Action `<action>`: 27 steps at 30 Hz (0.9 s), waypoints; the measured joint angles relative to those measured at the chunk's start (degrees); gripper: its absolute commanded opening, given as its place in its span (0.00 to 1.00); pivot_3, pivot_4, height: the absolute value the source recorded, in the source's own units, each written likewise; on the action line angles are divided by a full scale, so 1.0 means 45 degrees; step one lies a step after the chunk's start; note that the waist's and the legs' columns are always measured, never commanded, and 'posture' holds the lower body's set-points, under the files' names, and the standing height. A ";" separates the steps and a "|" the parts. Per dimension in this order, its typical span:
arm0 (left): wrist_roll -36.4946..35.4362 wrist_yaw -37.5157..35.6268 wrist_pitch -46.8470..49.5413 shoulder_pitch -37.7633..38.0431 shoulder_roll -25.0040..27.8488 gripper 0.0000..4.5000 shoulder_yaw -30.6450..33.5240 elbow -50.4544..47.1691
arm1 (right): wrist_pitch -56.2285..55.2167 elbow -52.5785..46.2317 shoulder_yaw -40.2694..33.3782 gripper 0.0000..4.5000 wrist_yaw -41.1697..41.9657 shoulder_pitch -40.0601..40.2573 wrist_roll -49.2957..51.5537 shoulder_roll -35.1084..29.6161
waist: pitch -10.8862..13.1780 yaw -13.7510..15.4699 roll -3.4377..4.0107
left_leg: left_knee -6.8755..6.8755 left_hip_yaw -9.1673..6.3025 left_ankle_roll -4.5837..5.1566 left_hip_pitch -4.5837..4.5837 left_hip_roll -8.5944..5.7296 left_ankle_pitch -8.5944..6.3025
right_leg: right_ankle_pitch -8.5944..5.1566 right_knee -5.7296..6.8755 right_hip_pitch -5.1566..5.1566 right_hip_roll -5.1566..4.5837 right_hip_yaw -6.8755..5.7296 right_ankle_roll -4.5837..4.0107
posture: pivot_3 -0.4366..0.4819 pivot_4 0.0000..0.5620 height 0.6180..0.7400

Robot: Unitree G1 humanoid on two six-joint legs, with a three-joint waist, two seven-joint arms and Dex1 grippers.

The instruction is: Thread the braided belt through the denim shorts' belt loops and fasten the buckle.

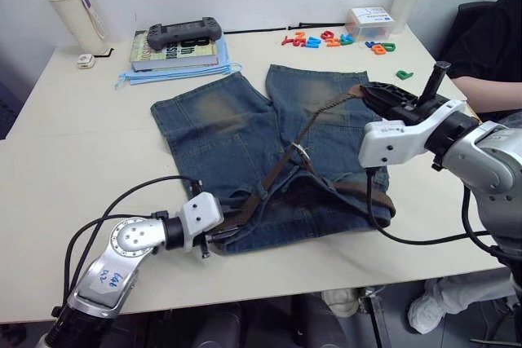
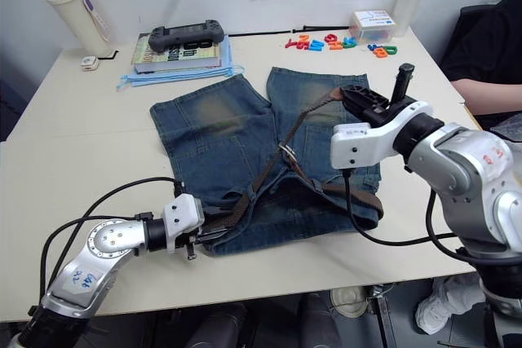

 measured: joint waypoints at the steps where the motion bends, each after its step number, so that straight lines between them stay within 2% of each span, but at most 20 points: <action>1: -0.0001 -0.0065 -0.0103 0.0046 0.0054 0.38 0.0012 0.0058 | -0.0016 0.0049 -0.0009 0.00 0.0000 -0.0003 0.0007 -0.0058 | 0.0000 0.0000 0.0000 | 0.0000 0.0000 0.0000 -0.0002 0.0001 0.0000 | 0.0000 -0.0001 0.0000 0.0000 -0.0001 0.0000 | 0.48 0.27 0.73; 9: 0.0000 -0.0887 -0.1761 0.0467 0.1405 0.38 0.0535 0.0691 | -0.0074 0.0146 -0.0012 0.00 -0.0002 -0.0103 0.0133 -0.0439 | -0.0002 -0.0042 0.0008 | -0.0007 0.0003 0.0000 0.0007 0.0008 0.0000 | -0.0001 0.0002 0.0000 -0.0004 0.0002 -0.0005 | 0.48 0.27 0.73; 16: -0.0226 -0.1039 -0.1995 0.0326 0.1405 0.38 0.0803 0.1096 | -0.0467 -0.0127 -0.0006 0.00 0.0070 -0.0299 0.0937 -0.0284 | -0.0005 -0.0039 0.0012 | -0.0006 0.0005 0.0001 0.0009 0.0007 -0.0001 | 0.0000 0.0005 0.0002 -0.0005 0.0003 -0.0006 | 0.48 0.27 0.73; 17: -0.0515 -0.1042 -0.1633 0.0316 0.1280 0.38 0.0911 0.1043 | -0.0483 -0.0318 0.0014 0.00 0.0140 -0.0299 0.1073 -0.0098 | -0.0004 -0.0039 0.0012 | -0.0006 0.0004 0.0001 0.0008 0.0008 -0.0001 | 0.0000 0.0007 0.0002 -0.0004 0.0002 -0.0006 | 0.48 0.27 0.73; 20: -0.2755 -0.1308 0.0378 0.0195 0.1010 0.38 0.1636 0.0253 | -0.0332 -0.0805 0.0554 0.00 0.0345 -0.0573 0.1246 0.0595 | 0.0001 -0.0104 0.0003 | 0.0000 -0.0004 0.0000 0.0000 0.0015 -0.0001 | 0.0000 0.0012 -0.0002 -0.0012 -0.0001 -0.0006 | 0.48 0.27 0.73; 25: -0.5310 -0.1705 0.2408 -0.0498 0.1385 0.38 0.2901 -0.0786 | -0.0373 -0.0912 0.0953 0.00 0.0465 -0.0834 0.1206 0.0907 | 0.0001 -0.0232 0.0003 | -0.0003 -0.0004 0.0001 0.0001 0.0006 -0.0001 | 0.0000 0.0003 -0.0002 -0.0008 -0.0002 -0.0006 | 0.48 0.27 0.73; 27: -0.6450 -0.1036 0.3713 -0.1667 0.1002 0.38 0.3271 -0.0800 | -0.0545 -0.0789 0.1163 0.00 0.0484 -0.1056 0.1100 0.1051 | 0.0003 -0.0234 0.0001 | 0.0008 -0.0011 0.0001 -0.0002 0.0001 -0.0001 | 0.0001 0.0007 0.0000 0.0000 -0.0009 -0.0005 | 0.48 0.27 0.73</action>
